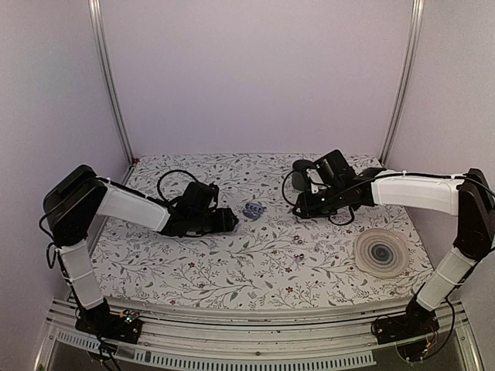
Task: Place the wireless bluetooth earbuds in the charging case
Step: Pick up the charging case from the center of the board.
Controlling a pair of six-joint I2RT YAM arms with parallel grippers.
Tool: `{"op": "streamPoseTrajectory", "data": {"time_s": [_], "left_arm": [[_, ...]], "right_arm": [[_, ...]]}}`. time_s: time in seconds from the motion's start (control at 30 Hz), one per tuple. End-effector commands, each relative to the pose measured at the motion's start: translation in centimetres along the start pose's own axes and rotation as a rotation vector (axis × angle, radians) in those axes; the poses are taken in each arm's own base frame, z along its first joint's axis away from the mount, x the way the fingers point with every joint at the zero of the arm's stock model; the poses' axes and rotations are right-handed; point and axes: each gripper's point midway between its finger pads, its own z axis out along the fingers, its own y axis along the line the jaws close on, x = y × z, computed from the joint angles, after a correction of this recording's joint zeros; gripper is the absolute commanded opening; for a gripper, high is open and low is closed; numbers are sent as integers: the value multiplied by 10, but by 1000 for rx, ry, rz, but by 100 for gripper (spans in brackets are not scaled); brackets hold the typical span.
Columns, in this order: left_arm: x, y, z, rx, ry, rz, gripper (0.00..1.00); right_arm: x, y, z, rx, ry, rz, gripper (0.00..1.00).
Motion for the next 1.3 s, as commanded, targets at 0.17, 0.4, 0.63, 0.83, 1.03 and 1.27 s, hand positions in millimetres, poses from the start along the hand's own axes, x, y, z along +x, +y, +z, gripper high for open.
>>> {"op": "streamPoseTrajectory", "data": {"time_s": [0.17,0.4,0.63,0.83,1.03,1.27], "left_arm": [[7,5,13,-139,5,140,71],[15,-2,19,-146,24,215,71],[27,-3,33,-185,54,293,67],[32,5,34,-215,57,291,59],[24,-2,32,-179,14,299,38],[-31,-67,-25,81,-263,329,35]], "right_arm": [[-9,-1,-15,-5,-58,2,44],[-6,-2,-14,-6,-55,6,44],[-6,-2,-15,-7,-58,8,44],[-5,-3,-15,-5,-56,9,44],[-5,2,-13,-29,-47,18,44],[-24,39,-27,-232,-115,50,44]]}}
